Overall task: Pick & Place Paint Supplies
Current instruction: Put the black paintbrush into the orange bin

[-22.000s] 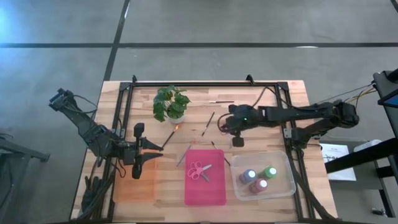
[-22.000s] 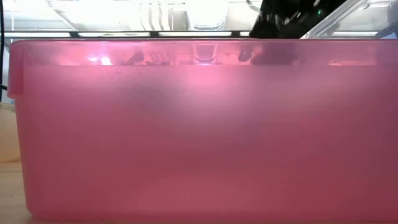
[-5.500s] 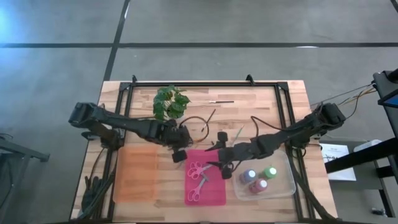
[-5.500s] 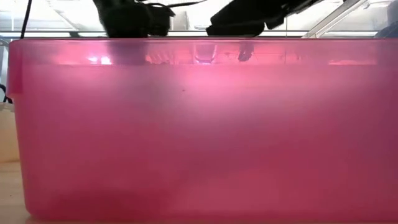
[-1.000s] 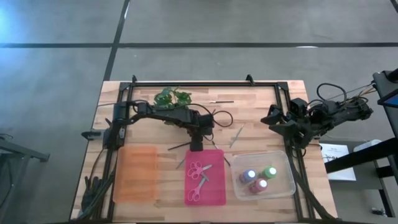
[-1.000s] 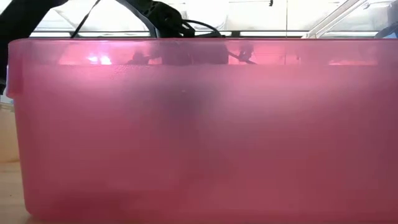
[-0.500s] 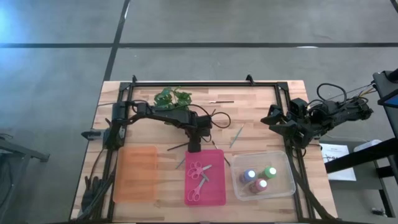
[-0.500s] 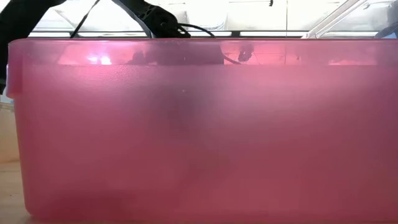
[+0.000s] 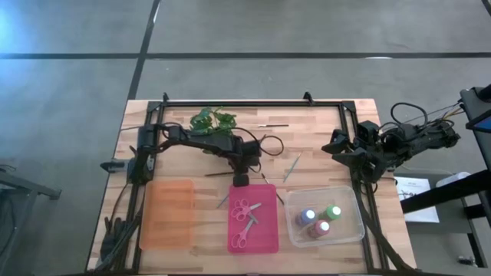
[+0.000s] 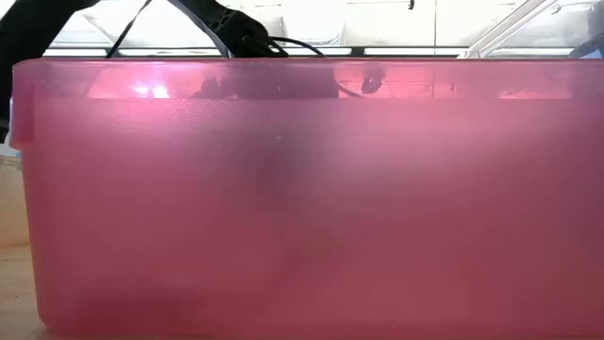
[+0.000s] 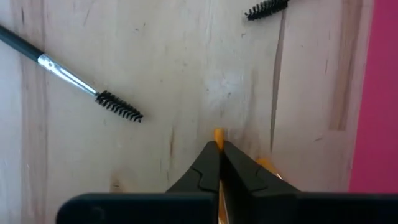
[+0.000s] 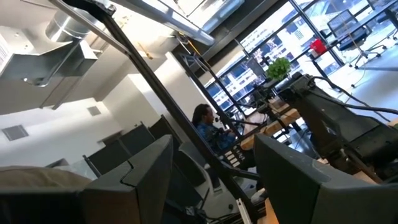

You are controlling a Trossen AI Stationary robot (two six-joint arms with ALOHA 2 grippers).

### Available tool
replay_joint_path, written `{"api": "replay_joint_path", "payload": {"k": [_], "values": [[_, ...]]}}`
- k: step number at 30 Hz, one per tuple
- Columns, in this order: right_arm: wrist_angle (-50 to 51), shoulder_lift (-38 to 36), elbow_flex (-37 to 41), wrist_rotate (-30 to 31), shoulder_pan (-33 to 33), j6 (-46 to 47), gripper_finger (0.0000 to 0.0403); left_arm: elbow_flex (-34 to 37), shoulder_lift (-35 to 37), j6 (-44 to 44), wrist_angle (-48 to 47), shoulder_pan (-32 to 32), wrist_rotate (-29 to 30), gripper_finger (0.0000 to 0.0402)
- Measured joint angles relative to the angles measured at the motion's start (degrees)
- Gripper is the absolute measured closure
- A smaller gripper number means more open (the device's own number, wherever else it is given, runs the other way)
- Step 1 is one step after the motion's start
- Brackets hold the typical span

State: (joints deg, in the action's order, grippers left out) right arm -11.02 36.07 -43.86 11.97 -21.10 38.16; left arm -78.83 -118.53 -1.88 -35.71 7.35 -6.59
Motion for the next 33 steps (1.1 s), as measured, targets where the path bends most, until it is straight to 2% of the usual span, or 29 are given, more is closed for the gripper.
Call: {"api": "replay_joint_path", "payload": {"k": [5, 11, 15, 18, 20, 22, 28, 33], "values": [[-0.36, 0.0, 0.0, 0.0, 0.0, 0.47, 0.0183, -0.4, 4.58, 3.63, -1.89, 0.28, -4.25, 0.0398], [-0.62, 0.0, 0.0, 0.0, 0.0, 0.47, 0.0183, -6.13, 12.75, 8.2, -7.81, 0.81, -6.07, 0.0399], [-1.79, 0.07, 0.04, 0.02, 0.0, 0.4, 0.0183, -10.85, 18.74, 15.62, -18.91, 1.09, -6.14, 0.04], [-1.82, 0.07, 0.04, 0.04, 0.0, 0.38, 0.0183, -10.31, 23.01, 22.43, -28.1, 0.23, -6.54, 0.04], [-1.86, 0.15, 0.04, 0.06, 0.0, 0.41, 0.0183, -7.78, 26.58, 28.35, -33.06, -1.78, -6.48, 0.0401], [-2.07, 0.15, 0.04, 0.11, 0.0, 0.42, 0.0184, -3.7, 30.96, 34.55, -33.64, -5.07, -5.88, 0.0401], [-3.07, 0.17, 0.04, 0.15, 0.0, 0.69, 0.0184, 10.93, 42.92, 57.48, -26.89, -16.77, -2.31, 0.0401], [-3.03, 0.09, 0.04, 0.7, 0.11, 0.65, 0.0184, 22.88, 47.89, 72.9, -18.89, -24.87, 0.44, 0.0401]]}}
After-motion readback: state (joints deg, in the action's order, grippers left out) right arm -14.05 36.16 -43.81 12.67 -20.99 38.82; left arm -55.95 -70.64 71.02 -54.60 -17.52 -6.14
